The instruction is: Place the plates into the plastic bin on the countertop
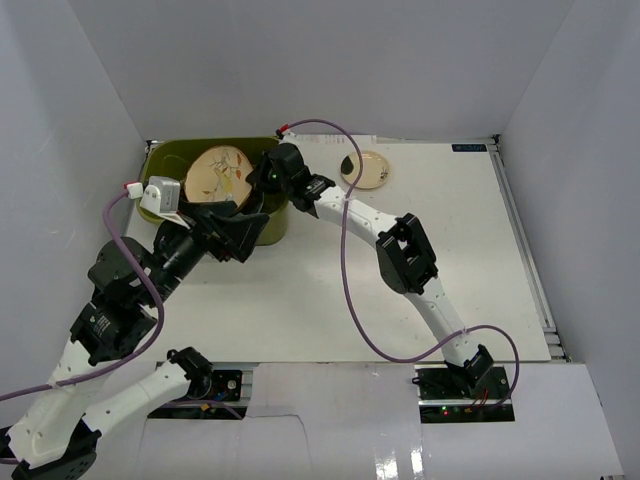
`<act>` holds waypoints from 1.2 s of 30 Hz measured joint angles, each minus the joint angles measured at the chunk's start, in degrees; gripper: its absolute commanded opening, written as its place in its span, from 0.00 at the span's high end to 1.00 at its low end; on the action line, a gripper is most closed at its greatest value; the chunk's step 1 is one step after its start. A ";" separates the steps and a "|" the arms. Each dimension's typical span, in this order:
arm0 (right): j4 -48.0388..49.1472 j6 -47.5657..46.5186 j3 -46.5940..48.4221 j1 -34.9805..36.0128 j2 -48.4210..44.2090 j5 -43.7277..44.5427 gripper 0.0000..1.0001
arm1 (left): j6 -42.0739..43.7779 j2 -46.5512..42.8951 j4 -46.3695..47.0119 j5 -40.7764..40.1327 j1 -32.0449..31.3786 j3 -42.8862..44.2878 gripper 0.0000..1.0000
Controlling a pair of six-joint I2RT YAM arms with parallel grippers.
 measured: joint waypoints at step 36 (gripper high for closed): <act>10.60 -17.57 -41.64 -17.18 -33.64 13.68 0.59 | 5.81 0.96 -1.66 -12.83 0.00 -3.67 0.02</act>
